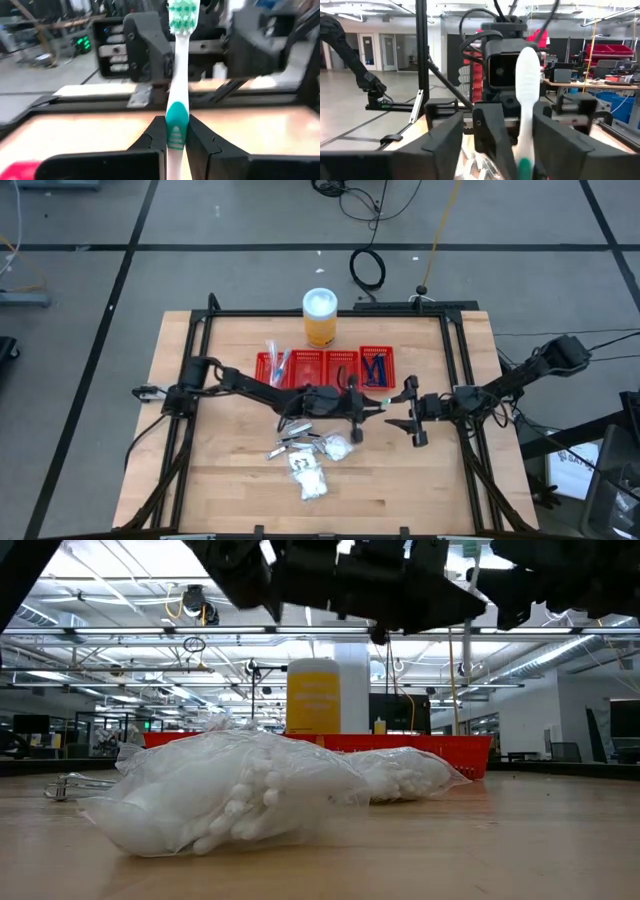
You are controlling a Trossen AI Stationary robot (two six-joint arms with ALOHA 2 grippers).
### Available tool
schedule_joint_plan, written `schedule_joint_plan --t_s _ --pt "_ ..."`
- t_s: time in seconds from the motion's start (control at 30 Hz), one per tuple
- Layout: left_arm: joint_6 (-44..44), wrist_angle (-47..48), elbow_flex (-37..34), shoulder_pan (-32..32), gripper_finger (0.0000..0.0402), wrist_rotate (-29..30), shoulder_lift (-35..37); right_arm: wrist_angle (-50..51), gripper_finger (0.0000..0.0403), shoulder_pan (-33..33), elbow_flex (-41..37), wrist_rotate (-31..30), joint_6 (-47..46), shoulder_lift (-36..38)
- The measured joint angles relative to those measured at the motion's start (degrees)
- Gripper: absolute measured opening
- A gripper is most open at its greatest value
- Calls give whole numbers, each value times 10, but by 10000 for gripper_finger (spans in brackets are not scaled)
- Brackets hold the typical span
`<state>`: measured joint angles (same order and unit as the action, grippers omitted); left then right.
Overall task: Pick & Place Travel size toiletries
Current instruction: Put the green toothbrush in the left red basket
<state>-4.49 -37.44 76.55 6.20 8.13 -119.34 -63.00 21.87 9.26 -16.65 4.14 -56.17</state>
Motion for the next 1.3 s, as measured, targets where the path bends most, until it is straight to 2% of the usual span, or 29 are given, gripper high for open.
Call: schedule_joint_plan --t_s 0.13,0.27,0.67,1.03,1.3 --pt "-18 84 -3 7 28 30 43 26 255 4 0 5 0 26" --pt "-35 85 -37 16 29 35 82 65 262 4 0 2 0 56" --pt "-8 29 -244 24 30 162 245 120 252 4 0 2 -17 95" --pt "88 -34 -465 25 30 316 387 127 251 4 0 0 -19 94" --pt "208 -47 -558 25 30 447 430 135 251 3 0 -20 -19 94"
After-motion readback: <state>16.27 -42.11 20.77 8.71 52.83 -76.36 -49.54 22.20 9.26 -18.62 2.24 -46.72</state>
